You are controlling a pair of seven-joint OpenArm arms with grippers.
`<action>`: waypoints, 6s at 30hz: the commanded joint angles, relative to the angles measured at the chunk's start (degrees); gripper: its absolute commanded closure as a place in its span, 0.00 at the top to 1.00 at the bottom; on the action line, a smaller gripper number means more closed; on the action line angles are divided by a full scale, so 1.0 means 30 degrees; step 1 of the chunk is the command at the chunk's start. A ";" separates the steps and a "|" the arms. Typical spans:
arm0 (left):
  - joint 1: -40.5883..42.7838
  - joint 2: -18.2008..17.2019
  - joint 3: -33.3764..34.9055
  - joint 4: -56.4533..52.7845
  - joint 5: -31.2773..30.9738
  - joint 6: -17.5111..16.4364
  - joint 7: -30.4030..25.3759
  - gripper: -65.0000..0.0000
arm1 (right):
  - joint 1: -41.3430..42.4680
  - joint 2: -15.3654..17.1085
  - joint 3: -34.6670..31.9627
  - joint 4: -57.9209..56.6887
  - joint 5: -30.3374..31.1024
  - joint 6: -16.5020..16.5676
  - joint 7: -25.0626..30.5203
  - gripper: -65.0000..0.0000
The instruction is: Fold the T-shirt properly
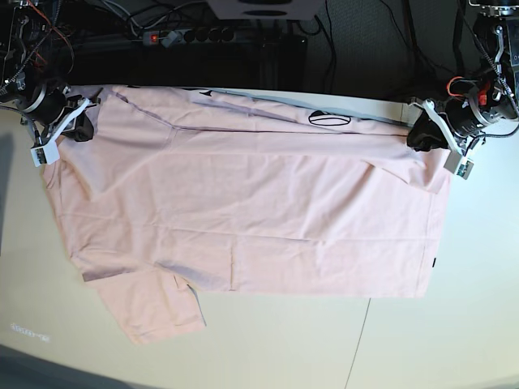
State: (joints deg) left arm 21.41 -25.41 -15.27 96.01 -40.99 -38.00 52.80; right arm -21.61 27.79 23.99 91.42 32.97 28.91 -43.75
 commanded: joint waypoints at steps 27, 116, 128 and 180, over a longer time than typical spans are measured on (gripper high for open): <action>-1.5599 -0.3927 0.5173 -1.3289 -0.1333 0.0073 -0.4218 0.64 | -0.0007 0.0415 0.0211 0.0131 -0.0204 0.0656 0.0066 0.00; -2.1748 0.0532 0.7264 -2.5733 0.0583 0.0852 -0.5209 0.00 | 2.1303 0.1705 0.1625 -2.6578 -0.3242 -0.0233 0.6550 0.57; -2.1748 0.0532 0.7264 -2.5733 0.0605 0.0852 -0.5085 0.00 | 2.1376 -0.1173 0.1370 -2.6323 -0.5472 0.0015 0.6586 0.57; -2.2651 -0.3402 0.7264 -2.5733 -1.3770 -0.0667 0.7133 0.00 | 1.7471 0.2820 -0.8247 -1.3049 -0.0532 0.0321 0.0991 0.00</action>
State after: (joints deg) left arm -44.75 -34.35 6.70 18.09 -81.17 -38.26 75.05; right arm 29.32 34.59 -1.26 51.46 31.53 28.67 -41.56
